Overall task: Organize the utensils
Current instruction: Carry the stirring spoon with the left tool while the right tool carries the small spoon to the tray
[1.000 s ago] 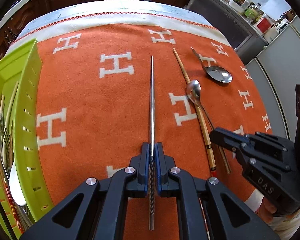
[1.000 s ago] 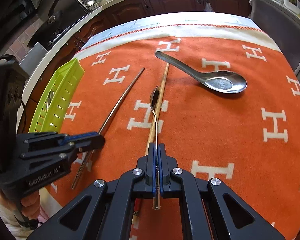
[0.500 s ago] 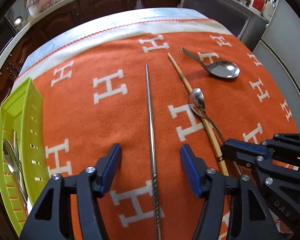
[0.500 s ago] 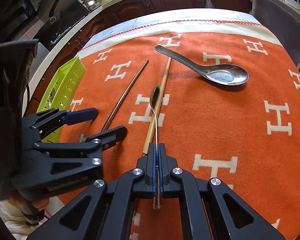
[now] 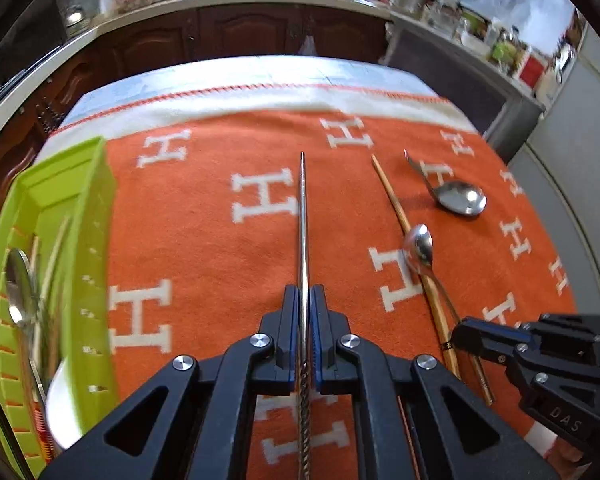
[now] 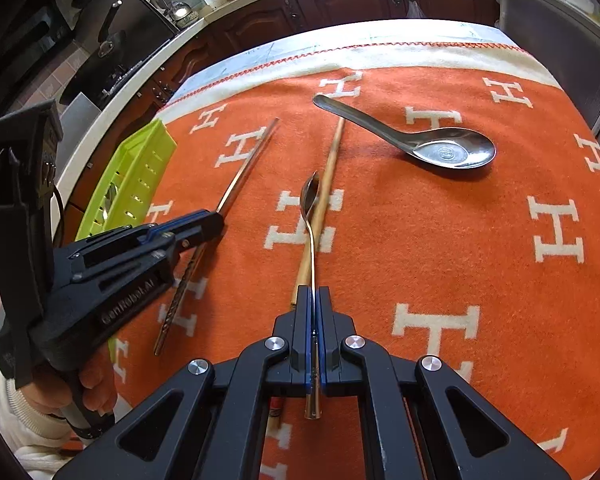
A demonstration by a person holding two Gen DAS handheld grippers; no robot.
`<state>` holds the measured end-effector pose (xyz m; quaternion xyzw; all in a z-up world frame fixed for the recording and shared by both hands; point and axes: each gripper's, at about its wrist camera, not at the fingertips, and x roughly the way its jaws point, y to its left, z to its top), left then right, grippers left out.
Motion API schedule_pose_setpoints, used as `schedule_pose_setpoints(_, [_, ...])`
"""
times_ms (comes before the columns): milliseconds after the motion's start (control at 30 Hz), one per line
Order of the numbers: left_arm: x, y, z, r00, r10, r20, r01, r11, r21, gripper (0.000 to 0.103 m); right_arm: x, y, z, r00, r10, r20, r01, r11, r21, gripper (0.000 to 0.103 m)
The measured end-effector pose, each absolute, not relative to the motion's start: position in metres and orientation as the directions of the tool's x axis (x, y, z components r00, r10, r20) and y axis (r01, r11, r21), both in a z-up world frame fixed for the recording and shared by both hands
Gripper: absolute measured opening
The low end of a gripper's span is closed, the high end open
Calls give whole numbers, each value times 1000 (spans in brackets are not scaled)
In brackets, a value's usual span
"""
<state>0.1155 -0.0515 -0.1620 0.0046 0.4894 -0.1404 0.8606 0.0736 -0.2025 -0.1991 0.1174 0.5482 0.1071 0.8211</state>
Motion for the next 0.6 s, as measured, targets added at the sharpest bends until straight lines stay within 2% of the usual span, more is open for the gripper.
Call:
schedule_pose_setpoints(233, [98, -22, -113, 554, -243, -796, 206, 967, -152, 3, 73, -185, -175, 393, 366, -843, -76, 927, 367, 2])
schedule_pose_setpoints(400, [86, 15, -85, 581, -177, -794, 134, 983, -122, 3, 74, -146, -156, 376, 430, -821, -151, 903, 403, 2])
schedule_pose_setpoints(600, [80, 75, -88, 562, -74, -824, 0, 996, -89, 3, 81, -82, -140, 325, 512, -795, -212, 859, 466, 2])
